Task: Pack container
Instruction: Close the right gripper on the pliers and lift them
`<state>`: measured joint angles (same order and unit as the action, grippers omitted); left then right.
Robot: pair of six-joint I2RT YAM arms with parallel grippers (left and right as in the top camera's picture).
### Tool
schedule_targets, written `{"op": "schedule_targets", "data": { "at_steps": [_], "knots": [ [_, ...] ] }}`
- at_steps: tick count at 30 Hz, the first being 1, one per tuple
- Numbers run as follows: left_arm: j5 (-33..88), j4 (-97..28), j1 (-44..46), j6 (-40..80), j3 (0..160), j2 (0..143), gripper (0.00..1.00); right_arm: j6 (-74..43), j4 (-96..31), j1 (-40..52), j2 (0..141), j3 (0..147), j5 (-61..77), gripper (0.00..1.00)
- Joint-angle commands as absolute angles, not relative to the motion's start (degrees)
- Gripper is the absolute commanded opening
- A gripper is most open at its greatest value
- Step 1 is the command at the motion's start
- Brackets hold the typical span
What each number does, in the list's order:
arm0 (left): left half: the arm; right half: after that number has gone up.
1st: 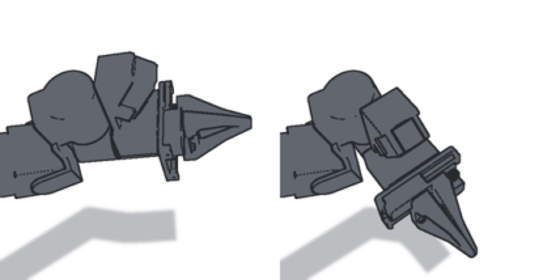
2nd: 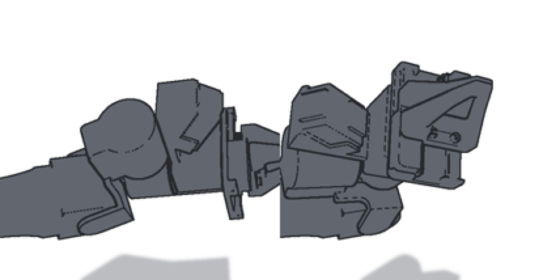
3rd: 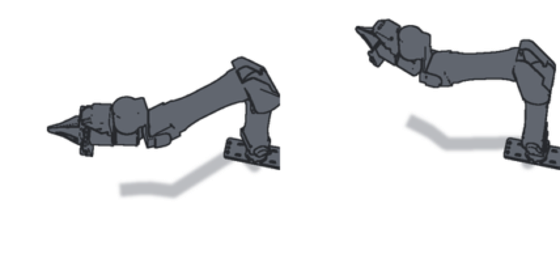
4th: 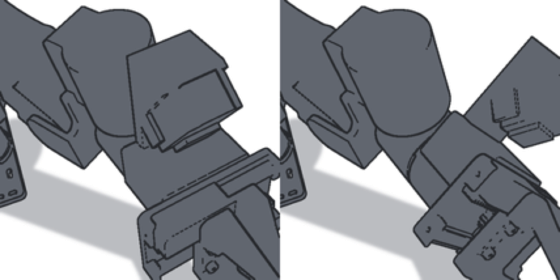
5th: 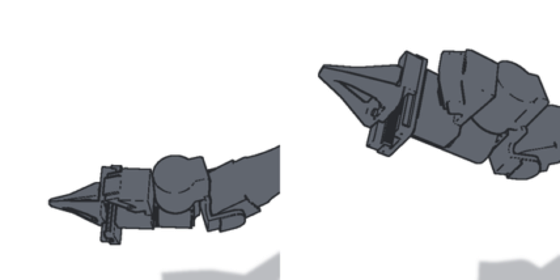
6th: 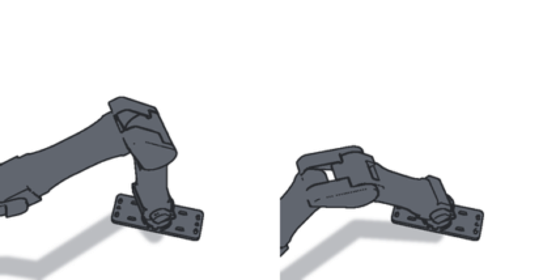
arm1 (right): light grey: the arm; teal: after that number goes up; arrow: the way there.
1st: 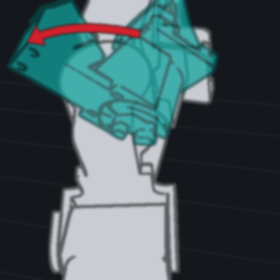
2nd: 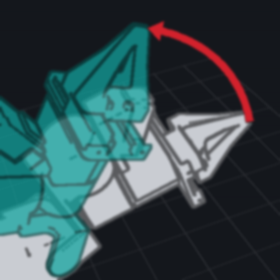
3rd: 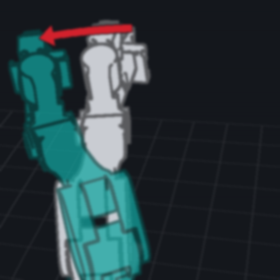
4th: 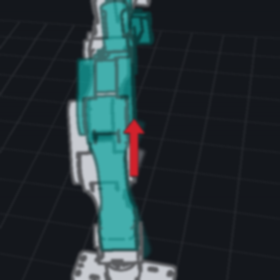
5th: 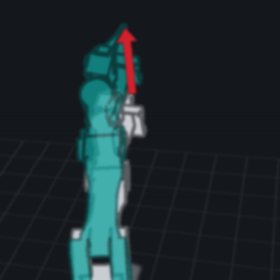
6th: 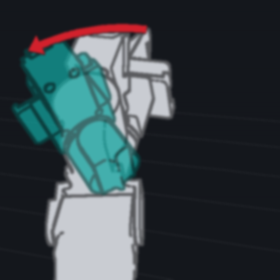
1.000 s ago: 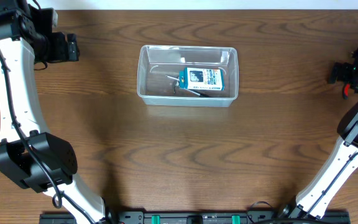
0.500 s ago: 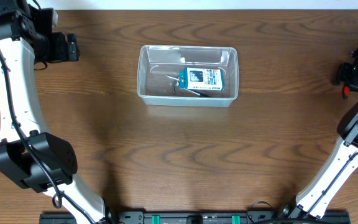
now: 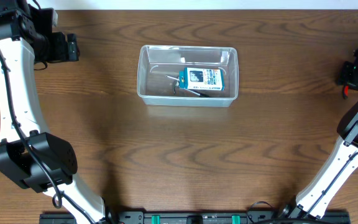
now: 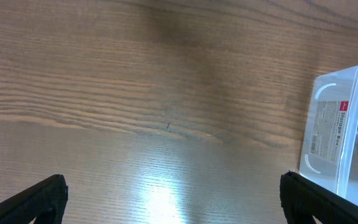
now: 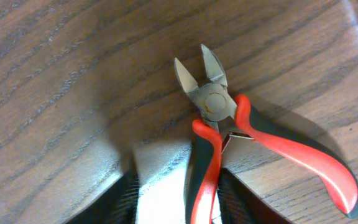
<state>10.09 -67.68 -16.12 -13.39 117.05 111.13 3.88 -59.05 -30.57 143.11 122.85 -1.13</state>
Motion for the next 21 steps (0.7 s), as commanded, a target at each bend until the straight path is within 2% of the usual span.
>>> {"op": "schedule_targets", "data": {
  "at_steps": [1, 5, 14, 19, 21],
  "knots": [
    [9.6, -67.9, -16.3, -13.7, 117.1, 111.0, 0.98, 3.2, -59.1, -30.3, 144.5, 122.8, -1.7, 0.33],
    [9.6, -67.9, -16.3, -13.7, 117.1, 111.0, 0.98, 3.2, -59.4, -30.3, 144.5, 122.8, -1.7, 0.32],
    [9.6, -67.9, -16.3, -13.7, 117.1, 111.0, 0.98, 2.5, -59.5, -30.3, 144.5, 122.8, -1.7, 0.2],
    [9.6, -67.9, -16.3, -13.7, 117.1, 111.0, 0.98, 0.6, -59.4, -30.3, 144.5, 122.8, -1.7, 0.07],
    [9.6, -67.9, -16.3, -13.7, 117.1, 111.0, 0.98, 0.6, -59.5, -30.3, 144.5, 122.8, -1.7, 0.07]
  ]
}}
